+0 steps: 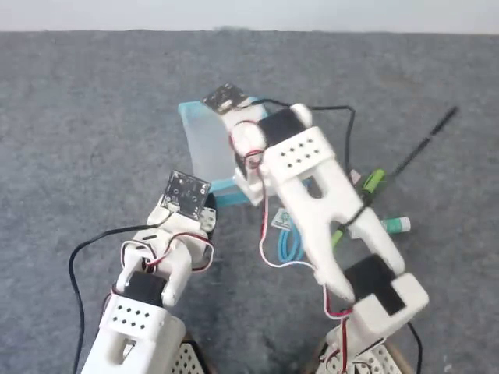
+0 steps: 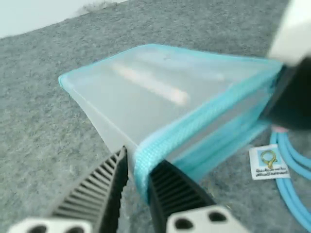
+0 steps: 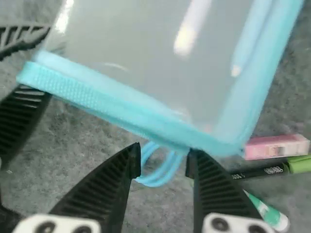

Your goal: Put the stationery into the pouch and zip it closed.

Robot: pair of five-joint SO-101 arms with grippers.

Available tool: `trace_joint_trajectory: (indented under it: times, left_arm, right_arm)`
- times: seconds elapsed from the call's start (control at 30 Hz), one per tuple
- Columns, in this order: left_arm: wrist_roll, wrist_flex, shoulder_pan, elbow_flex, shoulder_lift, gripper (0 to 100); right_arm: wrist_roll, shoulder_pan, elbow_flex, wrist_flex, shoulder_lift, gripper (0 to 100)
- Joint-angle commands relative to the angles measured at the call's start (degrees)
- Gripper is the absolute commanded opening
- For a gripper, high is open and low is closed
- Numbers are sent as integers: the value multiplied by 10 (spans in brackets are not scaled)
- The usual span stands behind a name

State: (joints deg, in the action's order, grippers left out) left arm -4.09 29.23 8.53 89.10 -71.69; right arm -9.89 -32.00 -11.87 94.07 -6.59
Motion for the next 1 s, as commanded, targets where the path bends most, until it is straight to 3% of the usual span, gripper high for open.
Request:
trace_joint_trajectory:
  times: [0.0, 0.13, 0.27, 0.53, 0.73, 0.97]
  left_arm:
    - [0, -17, -22, -7, -1, 11]
    - [33, -26, -78, -15, -1, 11]
    - [39, -27, -87, -15, -1, 11]
    - [37, -26, -87, -15, -1, 11]
    - [37, -26, -87, -15, -1, 11]
    - [37, -26, -87, -15, -1, 11]
  right_arm:
    - [1, 61, -31, 0, 83, 191]
    - [0, 145, 7, 7, 136, 191]
    - [-13, 238, 103, -7, 154, 191]
    - [-50, 374, 352, -175, 153, 191]
    - [-38, 385, 438, -240, 153, 191]
    - [120, 385, 460, -242, 152, 194]
